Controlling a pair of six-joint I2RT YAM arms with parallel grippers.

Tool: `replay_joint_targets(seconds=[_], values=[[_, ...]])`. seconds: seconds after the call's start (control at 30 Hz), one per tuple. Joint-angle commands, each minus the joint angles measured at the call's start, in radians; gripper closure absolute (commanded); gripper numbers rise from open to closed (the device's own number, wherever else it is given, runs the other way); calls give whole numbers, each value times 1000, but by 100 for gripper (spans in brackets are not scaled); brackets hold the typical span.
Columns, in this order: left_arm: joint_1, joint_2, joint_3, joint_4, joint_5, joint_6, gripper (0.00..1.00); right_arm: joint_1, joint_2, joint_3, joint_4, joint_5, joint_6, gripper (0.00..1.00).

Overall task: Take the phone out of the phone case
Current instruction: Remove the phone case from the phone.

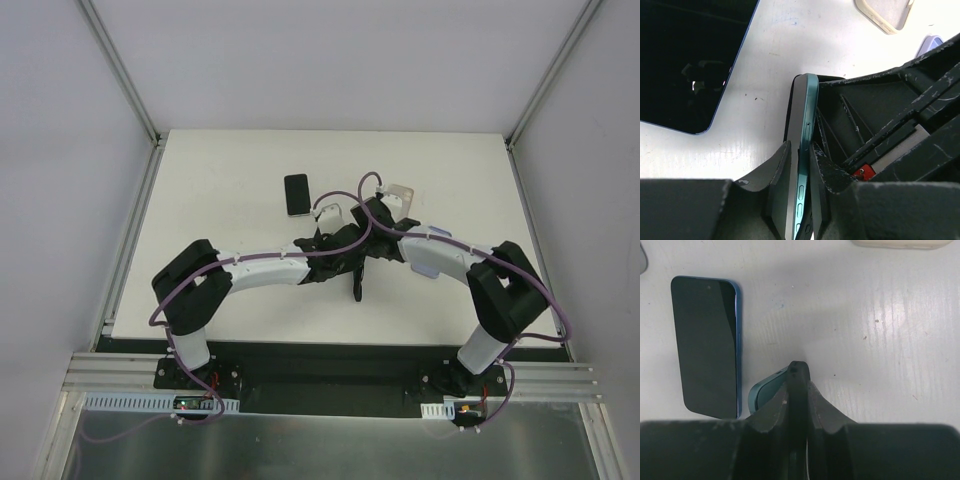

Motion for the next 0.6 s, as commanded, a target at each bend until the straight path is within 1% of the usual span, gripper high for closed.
replay_joint_targets(seconds=[0.0,0.03,0.13,0.17,0.2,0.33,0.57], values=[[-1,178,-84,-362,-60,107,83,17,40,-49,-247,-132,-45,99],[1,186,-71,-363,-56,107,83,15,37,-51,-252,-128,-48,99],[6,212,-47,-382,-44,115,89,15,28,-58,-269,-103,-59,99],[9,221,-44,-386,-34,113,96,15,20,-63,-270,-100,-60,99],[16,223,-42,-389,-30,112,100,14,17,-75,-270,-93,-62,99],[55,215,-68,-389,6,98,100,15,0,-123,-251,-89,-71,99],[85,140,-117,-388,22,84,100,6,-47,-207,-192,-120,-100,99]])
